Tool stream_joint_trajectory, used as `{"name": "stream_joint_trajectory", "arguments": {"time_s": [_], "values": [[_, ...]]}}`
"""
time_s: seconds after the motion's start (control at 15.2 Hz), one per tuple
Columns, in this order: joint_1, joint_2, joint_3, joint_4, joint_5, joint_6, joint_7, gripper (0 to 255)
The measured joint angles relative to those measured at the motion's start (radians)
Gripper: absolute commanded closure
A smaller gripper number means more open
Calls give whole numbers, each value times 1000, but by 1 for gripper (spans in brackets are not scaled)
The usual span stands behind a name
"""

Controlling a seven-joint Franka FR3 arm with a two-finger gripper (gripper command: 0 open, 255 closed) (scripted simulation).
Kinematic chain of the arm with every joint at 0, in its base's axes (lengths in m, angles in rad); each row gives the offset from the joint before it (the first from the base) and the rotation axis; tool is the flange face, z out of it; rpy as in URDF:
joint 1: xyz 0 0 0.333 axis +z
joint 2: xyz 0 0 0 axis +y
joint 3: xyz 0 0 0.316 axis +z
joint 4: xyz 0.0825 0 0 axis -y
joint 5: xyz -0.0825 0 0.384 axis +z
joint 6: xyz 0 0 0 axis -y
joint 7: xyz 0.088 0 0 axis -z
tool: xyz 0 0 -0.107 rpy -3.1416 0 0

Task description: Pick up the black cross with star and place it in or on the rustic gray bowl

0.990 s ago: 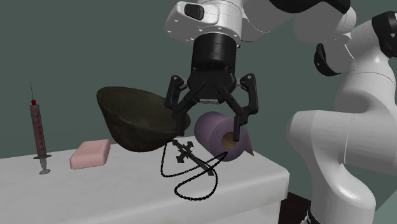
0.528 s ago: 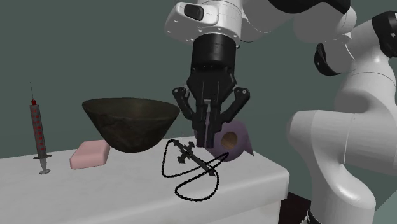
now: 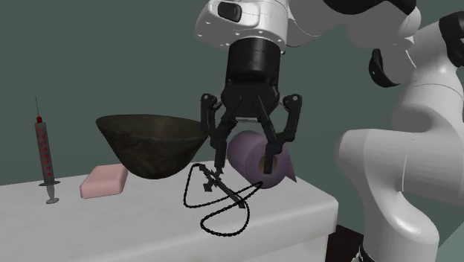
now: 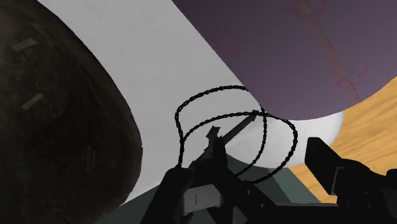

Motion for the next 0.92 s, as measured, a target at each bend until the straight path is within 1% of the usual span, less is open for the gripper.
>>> {"name": "stream_joint_trajectory", "arguments": {"time_s": [0.07,0.2,0.26,0.4,0.73,0.92], "values": [[-10,13,61,-7,-2,0,63,0],[-25,68,205,-4,-4,-3,221,0],[-30,82,241,-9,-7,0,267,0],[-34,104,262,-23,-13,25,300,0],[-40,130,257,-73,-26,96,313,0],[-40,133,255,-82,-27,108,315,0]]}}
